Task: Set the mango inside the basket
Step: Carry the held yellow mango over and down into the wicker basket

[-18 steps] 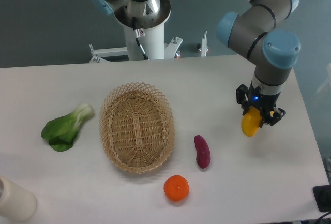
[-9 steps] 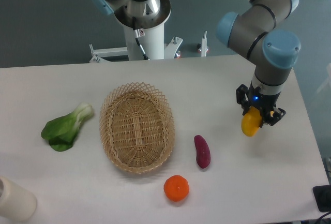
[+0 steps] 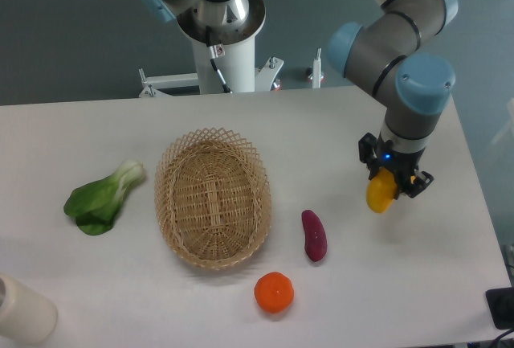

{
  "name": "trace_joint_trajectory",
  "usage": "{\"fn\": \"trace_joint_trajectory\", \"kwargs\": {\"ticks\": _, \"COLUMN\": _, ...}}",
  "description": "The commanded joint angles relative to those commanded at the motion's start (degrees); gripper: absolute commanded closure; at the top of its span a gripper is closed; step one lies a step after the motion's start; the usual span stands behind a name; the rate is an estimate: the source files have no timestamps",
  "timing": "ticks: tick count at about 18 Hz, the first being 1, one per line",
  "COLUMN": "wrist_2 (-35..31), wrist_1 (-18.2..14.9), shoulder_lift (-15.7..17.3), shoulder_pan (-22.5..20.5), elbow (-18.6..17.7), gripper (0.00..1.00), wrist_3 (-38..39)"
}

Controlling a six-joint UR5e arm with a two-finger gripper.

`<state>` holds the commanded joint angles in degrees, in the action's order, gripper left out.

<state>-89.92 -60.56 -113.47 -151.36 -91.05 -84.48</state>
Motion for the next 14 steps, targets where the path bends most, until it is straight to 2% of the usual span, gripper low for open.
{"fn": "trace_joint_trajectory", "kwargs": {"ticks": 5, "wrist_2": 1.31, "wrist_1": -0.97, "shoulder_lift": 0.7, "shoulder_pan": 3.96, "elbow": -0.09, "gripper": 0.51, "wrist_3": 2.12}}
{"fn": "trace_joint_trajectory", "kwargs": {"ticks": 7, "wrist_2": 1.94, "wrist_1": -0.88, "shoulder_lift": 0.7, "shoulder_pan": 6.06, "elbow": -0.09, "gripper": 0.51, "wrist_3": 5.36}}
{"fn": "trace_joint_trajectory", "kwargs": {"ticks": 10, "wrist_2": 1.23, "wrist_1": -0.27, "shoulder_lift": 0.53, "shoulder_pan": 10.8, "elbow": -0.7, "gripper": 0.51, "wrist_3": 9.23}}
{"fn": "trace_joint_trajectory", "kwargs": {"ticks": 14, "wrist_2": 1.23, "wrist_1": -0.26, "shoulder_lift": 2.1, "shoulder_pan": 15.65, "elbow": -3.86, "gripper": 0.51, "wrist_3": 10.82}}
